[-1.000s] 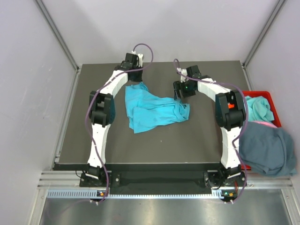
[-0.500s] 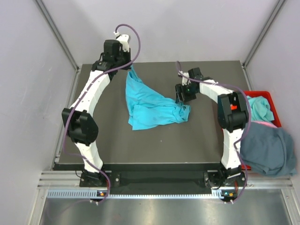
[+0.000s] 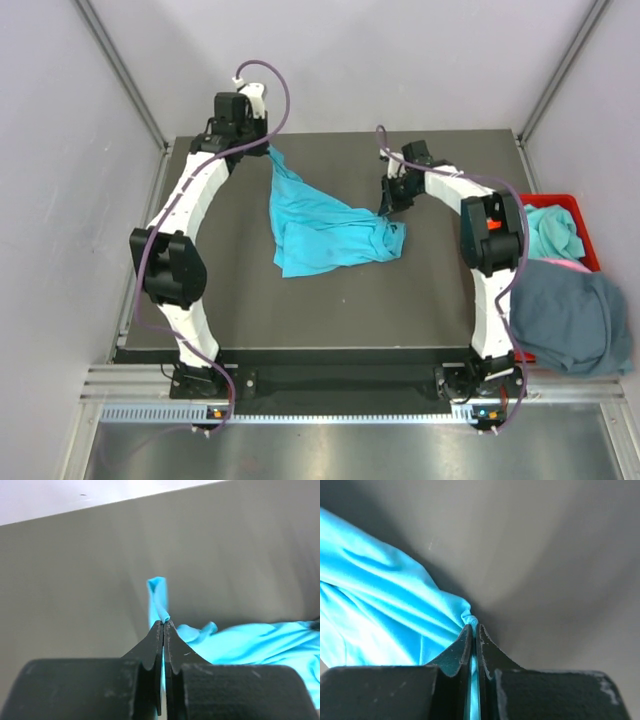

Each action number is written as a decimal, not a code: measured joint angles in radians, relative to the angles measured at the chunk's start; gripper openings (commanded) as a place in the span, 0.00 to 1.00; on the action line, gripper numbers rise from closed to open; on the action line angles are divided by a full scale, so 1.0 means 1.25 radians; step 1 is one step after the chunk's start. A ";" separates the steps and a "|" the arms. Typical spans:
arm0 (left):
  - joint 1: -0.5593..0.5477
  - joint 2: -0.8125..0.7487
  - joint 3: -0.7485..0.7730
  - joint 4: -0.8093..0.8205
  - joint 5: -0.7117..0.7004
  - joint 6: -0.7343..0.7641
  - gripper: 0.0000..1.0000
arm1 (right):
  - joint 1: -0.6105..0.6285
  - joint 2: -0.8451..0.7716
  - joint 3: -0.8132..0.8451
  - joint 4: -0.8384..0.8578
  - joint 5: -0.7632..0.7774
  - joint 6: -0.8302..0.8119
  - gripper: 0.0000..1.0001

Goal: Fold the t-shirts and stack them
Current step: Flatten the tshirt out

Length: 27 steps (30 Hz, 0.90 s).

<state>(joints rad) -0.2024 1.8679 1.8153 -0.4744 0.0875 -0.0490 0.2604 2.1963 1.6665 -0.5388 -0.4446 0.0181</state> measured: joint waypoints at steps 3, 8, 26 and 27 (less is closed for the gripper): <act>0.021 0.002 0.027 -0.006 -0.005 0.000 0.00 | -0.012 -0.028 0.023 -0.034 0.030 -0.018 0.00; 0.066 0.012 0.137 -0.016 -0.009 0.000 0.00 | -0.045 -0.116 0.142 -0.062 0.084 -0.046 0.00; 0.130 -0.086 0.148 -0.013 -0.014 0.006 0.00 | -0.028 -0.670 -0.203 0.080 0.008 -0.051 0.03; 0.130 -0.087 0.146 -0.013 -0.013 0.006 0.00 | -0.020 -0.681 -0.267 0.085 -0.004 -0.046 0.09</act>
<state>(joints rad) -0.0395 1.7588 1.9984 -0.4908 0.0708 -0.0418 0.2356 1.3445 1.3323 -0.4320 -0.4500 -0.0395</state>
